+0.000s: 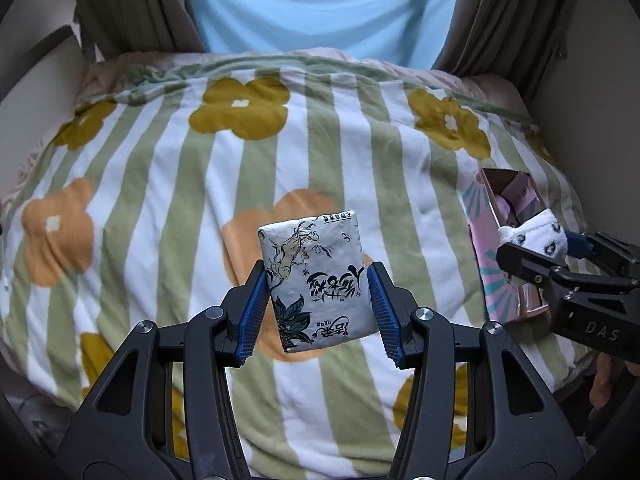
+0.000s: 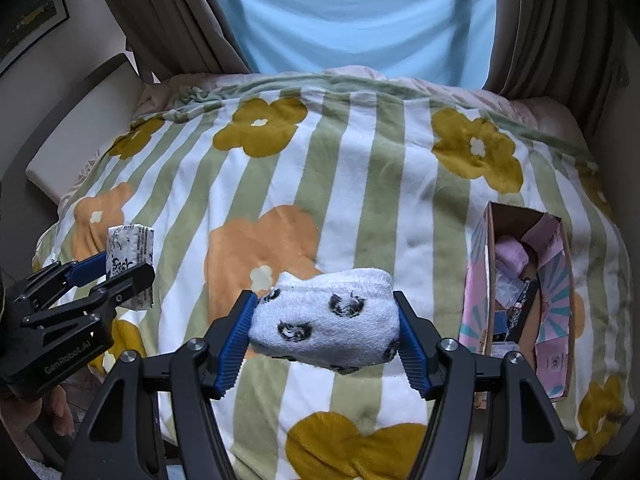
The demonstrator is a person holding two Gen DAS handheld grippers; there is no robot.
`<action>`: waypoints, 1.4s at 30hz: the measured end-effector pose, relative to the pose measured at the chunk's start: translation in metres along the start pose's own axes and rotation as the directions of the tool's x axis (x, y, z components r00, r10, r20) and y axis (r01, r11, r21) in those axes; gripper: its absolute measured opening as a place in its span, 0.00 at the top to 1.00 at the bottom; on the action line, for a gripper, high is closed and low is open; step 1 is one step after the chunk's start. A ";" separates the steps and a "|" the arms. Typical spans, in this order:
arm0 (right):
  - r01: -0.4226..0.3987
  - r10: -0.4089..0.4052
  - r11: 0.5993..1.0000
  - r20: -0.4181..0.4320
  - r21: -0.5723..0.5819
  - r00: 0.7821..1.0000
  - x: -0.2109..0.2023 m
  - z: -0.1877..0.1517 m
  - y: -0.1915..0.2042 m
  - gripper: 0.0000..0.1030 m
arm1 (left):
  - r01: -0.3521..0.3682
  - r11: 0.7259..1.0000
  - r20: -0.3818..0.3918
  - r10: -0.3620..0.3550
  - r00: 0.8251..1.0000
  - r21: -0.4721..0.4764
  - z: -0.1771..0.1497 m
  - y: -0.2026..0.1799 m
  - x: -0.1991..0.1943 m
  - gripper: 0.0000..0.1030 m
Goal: Organize objects
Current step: 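Lift and carry the tissue pack and panda pouch over the cardboard box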
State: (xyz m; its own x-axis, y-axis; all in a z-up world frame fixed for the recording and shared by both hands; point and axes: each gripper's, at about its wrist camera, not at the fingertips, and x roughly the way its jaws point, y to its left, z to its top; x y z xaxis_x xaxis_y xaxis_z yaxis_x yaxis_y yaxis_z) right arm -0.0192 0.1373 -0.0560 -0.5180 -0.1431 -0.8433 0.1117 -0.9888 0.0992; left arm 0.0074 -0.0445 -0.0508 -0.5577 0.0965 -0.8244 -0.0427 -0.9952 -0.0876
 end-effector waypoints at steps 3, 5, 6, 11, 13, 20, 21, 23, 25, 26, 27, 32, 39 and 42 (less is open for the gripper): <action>0.005 -0.005 1.000 0.012 0.002 1.000 -0.006 -0.002 -0.003 0.40 | 0.004 1.000 0.022 -0.004 1.000 -0.009 0.003 -0.002 -0.005 0.55; 0.006 -0.007 1.000 0.016 0.015 1.000 -0.008 -0.004 -0.007 0.40 | 0.009 1.000 0.027 -0.009 1.000 -0.003 0.006 -0.006 -0.007 0.55; 0.007 -0.008 1.000 0.018 0.021 1.000 -0.009 -0.004 -0.009 0.40 | 0.012 1.000 0.029 -0.012 1.000 0.006 0.007 -0.009 -0.008 0.55; 0.020 -0.023 0.998 0.042 0.066 0.999 -0.019 -0.006 -0.029 0.40 | 0.036 0.999 0.027 -0.037 0.999 0.039 0.018 -0.027 -0.009 0.55; 0.036 -0.041 0.995 0.054 0.090 0.998 -0.025 -0.007 -0.040 0.40 | 0.046 0.997 0.037 -0.048 0.998 0.064 0.025 -0.039 -0.008 0.55; 0.118 -0.131 0.970 0.049 0.212 0.990 -0.036 -0.016 -0.096 0.40 | 0.117 0.982 0.045 -0.124 0.991 0.146 0.055 -0.087 0.004 0.55; 0.129 -0.143 0.965 0.045 0.230 0.989 -0.037 -0.018 -0.105 0.40 | 0.130 0.979 0.041 -0.138 0.990 0.160 0.059 -0.096 0.007 0.55; 0.152 -0.168 0.950 0.037 0.273 0.985 -0.040 -0.022 -0.125 0.40 | 0.161 0.969 0.028 -0.169 0.985 0.187 0.069 -0.117 0.016 0.55; 0.177 -0.195 0.933 0.026 0.314 0.980 -0.043 -0.027 -0.147 0.40 | 0.188 0.959 0.016 -0.196 0.980 0.210 0.078 -0.137 0.025 0.55; 0.189 -0.207 0.924 0.020 0.332 0.978 -0.044 -0.029 -0.156 0.40 | 0.202 0.954 0.010 -0.210 0.978 0.223 0.081 -0.148 0.029 0.55; 0.198 -0.216 0.917 0.014 0.347 0.976 -0.044 -0.031 -0.164 0.40 | 0.215 0.947 0.002 -0.222 0.975 0.237 0.085 -0.159 0.033 0.55; 0.250 -0.257 0.874 -0.040 0.418 0.966 -0.038 -0.044 -0.207 0.40 | 0.286 0.910 -0.062 -0.281 0.958 0.300 0.099 -0.218 0.064 0.55; 0.281 -0.254 0.822 -0.122 0.496 0.959 -0.009 -0.064 -0.253 0.40 | 0.356 0.851 -0.193 -0.303 0.933 0.386 0.102 -0.294 0.124 0.55; 0.289 -0.240 0.806 -0.162 0.516 0.957 0.012 -0.073 -0.272 0.40 | 0.387 0.818 -0.248 -0.306 0.919 0.426 0.098 -0.326 0.156 0.55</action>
State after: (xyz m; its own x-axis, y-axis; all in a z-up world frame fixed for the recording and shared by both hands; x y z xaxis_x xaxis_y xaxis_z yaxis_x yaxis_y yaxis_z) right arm 0.0066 0.4073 -0.1315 -0.3855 0.1072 -0.9164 -0.4972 -0.8608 0.1084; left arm -0.1472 0.2941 -0.0960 -0.2936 0.3965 -0.8699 -0.6039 -0.7823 -0.1527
